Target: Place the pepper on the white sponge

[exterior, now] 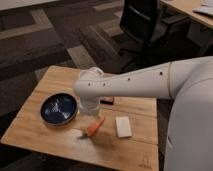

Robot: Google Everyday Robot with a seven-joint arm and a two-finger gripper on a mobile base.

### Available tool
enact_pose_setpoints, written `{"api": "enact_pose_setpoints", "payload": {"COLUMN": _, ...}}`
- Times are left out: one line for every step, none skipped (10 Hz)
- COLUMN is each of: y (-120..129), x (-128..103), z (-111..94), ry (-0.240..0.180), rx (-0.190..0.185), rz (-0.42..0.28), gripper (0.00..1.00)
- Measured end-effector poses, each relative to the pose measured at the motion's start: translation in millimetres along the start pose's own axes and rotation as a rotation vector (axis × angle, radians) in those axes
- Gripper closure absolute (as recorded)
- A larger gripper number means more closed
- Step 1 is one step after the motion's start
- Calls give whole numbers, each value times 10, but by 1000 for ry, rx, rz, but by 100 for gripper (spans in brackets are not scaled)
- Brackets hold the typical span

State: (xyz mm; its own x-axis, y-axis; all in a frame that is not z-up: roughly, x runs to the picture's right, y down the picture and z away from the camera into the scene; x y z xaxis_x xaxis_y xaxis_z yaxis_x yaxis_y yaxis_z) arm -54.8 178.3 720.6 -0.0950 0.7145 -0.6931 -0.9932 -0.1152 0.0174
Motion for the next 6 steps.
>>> {"api": "enact_pose_setpoints", "payload": {"y": 21, "x": -1, "z": -1, "ry": -1, "rx": -4, "rz": -1, "gripper": 35}}
{"api": "enact_pose_setpoints", "payload": {"y": 38, "x": 1, "z": 0, "ry": -1, "rx": -9, "rz": -2, "gripper": 35}}
{"api": "enact_pose_setpoints", "payload": {"y": 8, "x": -4, "z": -1, "ry": -1, "rx": -4, "rz": 2, "gripper": 35}}
{"api": "enact_pose_setpoints", "payload": {"y": 28, "x": 1, "z": 2, "ry": -1, "rx": -4, "rz": -2, "gripper": 35}}
{"api": "enact_pose_setpoints", "payload": {"y": 30, "x": -1, "z": 1, "ry": -1, "rx": -6, "rz": -2, "gripper": 35}}
{"api": "enact_pose_setpoints", "payload": {"y": 9, "x": -5, "z": 0, "ry": -1, "rx": -5, "rz": 2, "gripper": 35}}
